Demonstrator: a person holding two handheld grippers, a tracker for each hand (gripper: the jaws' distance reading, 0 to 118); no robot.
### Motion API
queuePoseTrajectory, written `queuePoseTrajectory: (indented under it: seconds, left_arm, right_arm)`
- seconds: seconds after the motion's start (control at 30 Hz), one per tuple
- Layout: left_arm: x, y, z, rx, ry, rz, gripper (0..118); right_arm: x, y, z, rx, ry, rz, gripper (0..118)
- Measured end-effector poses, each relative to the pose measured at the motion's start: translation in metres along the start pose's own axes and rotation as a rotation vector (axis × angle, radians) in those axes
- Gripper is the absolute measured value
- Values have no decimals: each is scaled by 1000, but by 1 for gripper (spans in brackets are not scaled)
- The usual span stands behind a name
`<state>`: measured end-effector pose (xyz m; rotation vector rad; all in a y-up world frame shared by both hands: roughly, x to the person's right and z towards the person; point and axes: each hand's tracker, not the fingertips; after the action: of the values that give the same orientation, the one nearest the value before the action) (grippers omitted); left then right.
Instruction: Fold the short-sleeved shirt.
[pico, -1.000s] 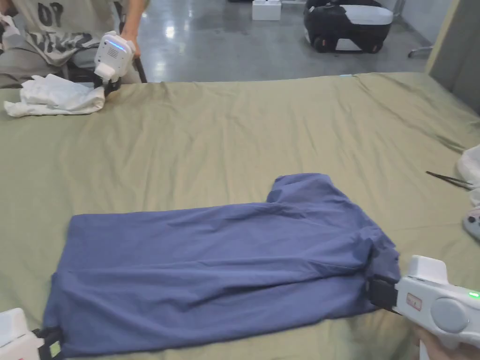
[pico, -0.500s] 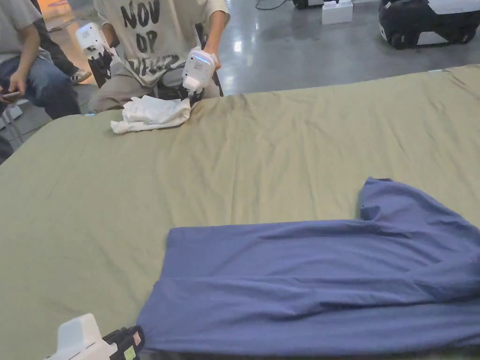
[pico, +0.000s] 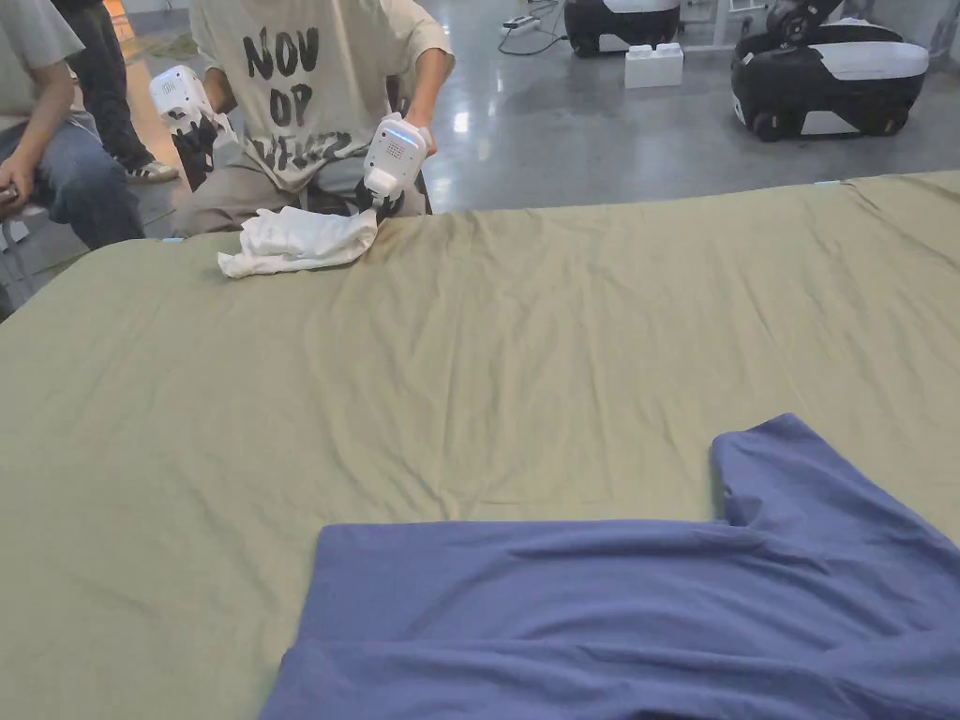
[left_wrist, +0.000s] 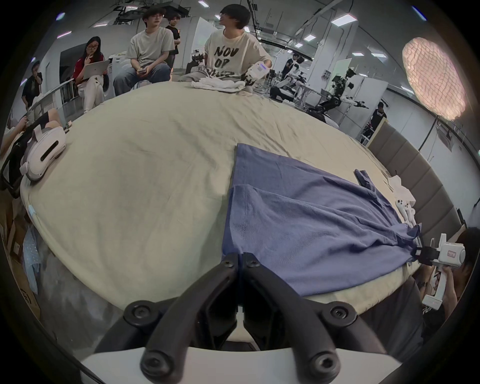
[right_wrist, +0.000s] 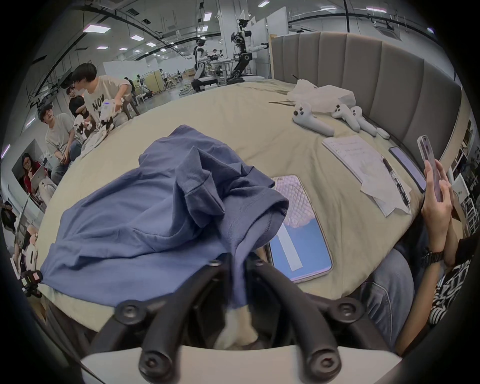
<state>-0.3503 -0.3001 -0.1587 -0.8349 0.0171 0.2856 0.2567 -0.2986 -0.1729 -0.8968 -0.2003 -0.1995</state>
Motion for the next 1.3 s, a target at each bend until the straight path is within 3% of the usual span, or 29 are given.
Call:
queuePoseTrajectory:
  seconds: [0.03,0.07,0.1,0.43,0.53,0.57,0.6,0.63,0.7,0.77,0.8,0.93,1.17,1.2,1.3]
  left_arm:
    - [1,2,1,3,7,-12,62]
    - [2,3,5,18,39,-27,80]
    - [6,5,12,61,45,-39,85]
    - [88,37,124,632,11,-257,85]
    - [109,37,144,704,-23,-299,84]
    - [115,36,148,710,-26,-309,82]
    - [119,34,151,716,-36,-315,75]
    - [120,33,152,720,-46,-322,65]
    - [124,31,153,716,-67,-331,24]
    - [125,30,151,706,-75,-328,3]
    - [125,30,150,695,-79,-323,0]
    - [122,29,147,651,-91,-295,0]
    - [110,45,122,560,-57,-246,0]
    - [106,51,111,527,-71,-232,12]
    - [88,74,62,419,-113,-148,28]
  right_arm:
    - [-1,0,-1,-2,-15,13,70]
    - [-1,1,3,25,-43,41,71]
    - [-2,4,10,52,-33,52,71]
    - [-38,32,112,527,277,115,71]
    - [-49,30,130,577,340,124,69]
    - [-53,27,132,584,342,136,65]
    - [-56,25,135,588,339,143,52]
    - [-58,23,137,596,340,149,39]
    - [-59,17,135,600,341,153,4]
    - [-58,13,135,603,351,144,1]
    - [-58,11,135,601,358,149,0]
    - [-61,9,132,593,334,192,0]
    - [-64,12,122,576,344,189,0]
    - [-64,11,119,570,345,190,0]
    - [-63,7,111,553,350,189,0]
